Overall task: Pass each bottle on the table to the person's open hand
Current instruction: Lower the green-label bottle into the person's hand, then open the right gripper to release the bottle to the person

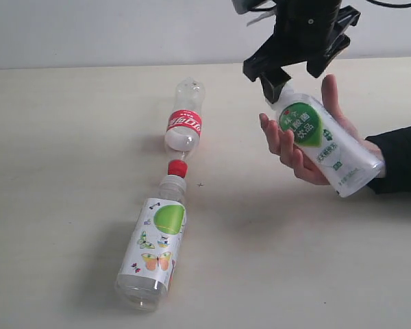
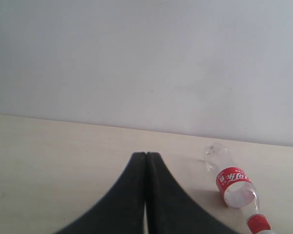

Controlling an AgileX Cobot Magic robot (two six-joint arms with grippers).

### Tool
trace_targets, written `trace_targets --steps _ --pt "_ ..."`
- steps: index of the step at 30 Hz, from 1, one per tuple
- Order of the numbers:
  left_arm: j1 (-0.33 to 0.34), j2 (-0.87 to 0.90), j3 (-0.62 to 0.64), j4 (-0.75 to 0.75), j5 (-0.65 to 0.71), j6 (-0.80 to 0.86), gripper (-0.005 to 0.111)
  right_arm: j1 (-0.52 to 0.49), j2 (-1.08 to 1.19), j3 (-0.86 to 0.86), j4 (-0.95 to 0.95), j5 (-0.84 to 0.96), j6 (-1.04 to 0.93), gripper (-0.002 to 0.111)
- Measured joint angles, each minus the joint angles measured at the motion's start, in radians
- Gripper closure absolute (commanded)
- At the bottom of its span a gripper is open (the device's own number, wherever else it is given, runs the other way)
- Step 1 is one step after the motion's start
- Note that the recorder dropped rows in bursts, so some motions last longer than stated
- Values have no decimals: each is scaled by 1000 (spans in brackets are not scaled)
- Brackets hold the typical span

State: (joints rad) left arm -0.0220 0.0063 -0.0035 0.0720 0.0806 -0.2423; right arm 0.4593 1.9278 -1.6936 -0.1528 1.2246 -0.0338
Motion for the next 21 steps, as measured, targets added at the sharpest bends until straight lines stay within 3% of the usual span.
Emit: trace_targets --steps 2,5,11,14,21 --pt "0 0 0 0 0 0 107 0 -40 0 0 0 -2 35" --pt "0 0 0 0 0 0 107 0 -105 0 6 2 -3 48" --pt "0 0 0 0 0 0 107 -2 -290 57 105 0 -22 92" --pt "0 0 0 0 0 0 107 -2 -413 136 116 -2 -26 108" --pt "0 0 0 0 0 0 107 -2 -815 380 121 -120 -50 108"
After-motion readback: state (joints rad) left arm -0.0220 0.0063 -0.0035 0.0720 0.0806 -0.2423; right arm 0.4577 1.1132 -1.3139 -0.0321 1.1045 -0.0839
